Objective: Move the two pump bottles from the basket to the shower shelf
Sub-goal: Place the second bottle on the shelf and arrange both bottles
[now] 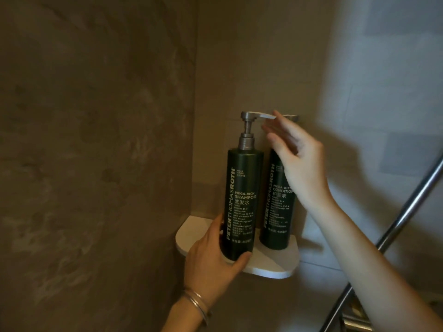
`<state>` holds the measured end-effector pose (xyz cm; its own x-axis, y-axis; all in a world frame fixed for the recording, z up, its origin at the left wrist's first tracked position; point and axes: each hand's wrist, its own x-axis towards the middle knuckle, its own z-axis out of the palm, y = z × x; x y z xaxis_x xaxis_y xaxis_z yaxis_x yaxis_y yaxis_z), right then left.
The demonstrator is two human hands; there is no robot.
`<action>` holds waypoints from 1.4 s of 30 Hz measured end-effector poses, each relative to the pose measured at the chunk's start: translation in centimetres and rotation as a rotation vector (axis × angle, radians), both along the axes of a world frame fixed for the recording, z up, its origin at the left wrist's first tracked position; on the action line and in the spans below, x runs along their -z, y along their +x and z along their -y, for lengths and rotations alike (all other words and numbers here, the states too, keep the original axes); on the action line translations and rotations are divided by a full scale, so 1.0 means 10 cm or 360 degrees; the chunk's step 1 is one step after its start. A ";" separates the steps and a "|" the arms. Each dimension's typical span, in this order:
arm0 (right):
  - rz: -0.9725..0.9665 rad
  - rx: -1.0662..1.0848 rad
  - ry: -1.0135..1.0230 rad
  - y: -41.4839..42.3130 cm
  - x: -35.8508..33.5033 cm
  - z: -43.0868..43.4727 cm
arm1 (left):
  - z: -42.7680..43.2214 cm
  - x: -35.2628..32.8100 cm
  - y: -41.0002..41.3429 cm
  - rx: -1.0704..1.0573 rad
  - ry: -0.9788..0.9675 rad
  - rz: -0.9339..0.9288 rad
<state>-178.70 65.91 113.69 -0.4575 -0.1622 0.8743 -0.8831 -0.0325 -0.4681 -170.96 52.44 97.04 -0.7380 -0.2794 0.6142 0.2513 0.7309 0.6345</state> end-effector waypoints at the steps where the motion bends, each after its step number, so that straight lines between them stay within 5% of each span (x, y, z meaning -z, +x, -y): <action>1: -0.0003 -0.0023 -0.0037 0.00 -0.02 0.02 | 0.02 0.01 -0.01 0.0020 0.0019 0.0009; 8: -0.0148 -0.0034 -0.0247 0.09 -0.02 0.11 | 0.02 0.08 -0.04 -0.0016 -0.0005 -0.0004; 19: -0.0557 0.0105 0.0000 0.21 0.09 0.15 | 0.03 0.05 -0.07 -0.0004 -0.0040 0.0032; 42: -0.0256 -0.0216 0.0138 0.06 -0.04 0.19 | 0.03 0.03 -0.01 0.0003 -0.0019 0.0031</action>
<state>-178.07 64.02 114.09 -0.2820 -0.2907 0.9143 -0.9369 -0.1220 -0.3277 -171.09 52.15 96.73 -0.7506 -0.2706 0.6028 0.2405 0.7379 0.6306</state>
